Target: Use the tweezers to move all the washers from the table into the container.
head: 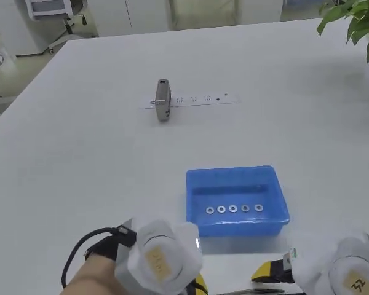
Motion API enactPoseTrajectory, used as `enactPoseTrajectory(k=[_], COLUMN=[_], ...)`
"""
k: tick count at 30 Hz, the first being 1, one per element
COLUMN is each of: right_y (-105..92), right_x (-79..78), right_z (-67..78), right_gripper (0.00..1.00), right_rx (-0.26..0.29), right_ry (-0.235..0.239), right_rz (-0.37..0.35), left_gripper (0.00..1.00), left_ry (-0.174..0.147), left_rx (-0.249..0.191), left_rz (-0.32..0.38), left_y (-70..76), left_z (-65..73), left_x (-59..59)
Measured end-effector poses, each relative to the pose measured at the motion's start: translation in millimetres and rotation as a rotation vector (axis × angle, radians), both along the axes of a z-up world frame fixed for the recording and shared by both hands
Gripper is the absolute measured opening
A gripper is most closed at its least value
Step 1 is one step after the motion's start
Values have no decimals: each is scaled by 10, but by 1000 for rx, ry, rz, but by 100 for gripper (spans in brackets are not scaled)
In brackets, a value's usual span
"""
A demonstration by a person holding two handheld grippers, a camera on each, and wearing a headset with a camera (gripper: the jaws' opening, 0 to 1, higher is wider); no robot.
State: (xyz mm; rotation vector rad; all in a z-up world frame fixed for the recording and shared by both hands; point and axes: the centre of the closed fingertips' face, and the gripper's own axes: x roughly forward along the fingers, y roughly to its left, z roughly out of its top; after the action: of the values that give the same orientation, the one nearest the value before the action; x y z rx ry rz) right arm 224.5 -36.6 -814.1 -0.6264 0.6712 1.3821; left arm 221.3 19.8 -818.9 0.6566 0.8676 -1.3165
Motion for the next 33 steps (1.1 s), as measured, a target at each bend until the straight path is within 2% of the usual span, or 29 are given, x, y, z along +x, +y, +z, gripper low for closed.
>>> enactPoseTrajectory(k=[4, 8, 13, 15, 17, 19, 22, 28, 30, 33], right_y=[-91, -260, -456, -553, -622, -644, -660, -678, -686, -683], right_x=[16, 85, 200, 228, 210, 171, 87, 19, 10, 16], right_z=[209, 364, 692, 772, 841, 912, 1011, 1000, 975, 963], right_gripper=[22, 27, 33, 35, 39, 44, 46, 51, 51, 54], right_rx=[66, 88, 184, 197, 200, 212, 236, 246, 249, 244], right_ry=[-7, -30, -54, -59, -38, -29, -13, 10, 16, -2], right_rz=[-94, -189, -339, -386, -418, -420, -421, -419, -421, -432], left_gripper=[0, 0, 0, 0, 0, 2, 5, 16, 20, 25], left_ry=[7, 17, 32, 38, 47, 53, 58, 55, 64, 45], left_rx=[4, 11, 20, 24, 33, 38, 15, -3, -24, -85], left_rz=[3, 3, -1, 5, 8, 19, 39, 92, 118, 191], left_y=[9, 4, -5, -2, 3, 2, -25, -24, -29, -27], left_z=[-22, -31, -44, -68, -93, -101, -81, -54, -19, 122], left_x=[34, 53, 63, 69, 61, 59, 61, 67, 54, 54])
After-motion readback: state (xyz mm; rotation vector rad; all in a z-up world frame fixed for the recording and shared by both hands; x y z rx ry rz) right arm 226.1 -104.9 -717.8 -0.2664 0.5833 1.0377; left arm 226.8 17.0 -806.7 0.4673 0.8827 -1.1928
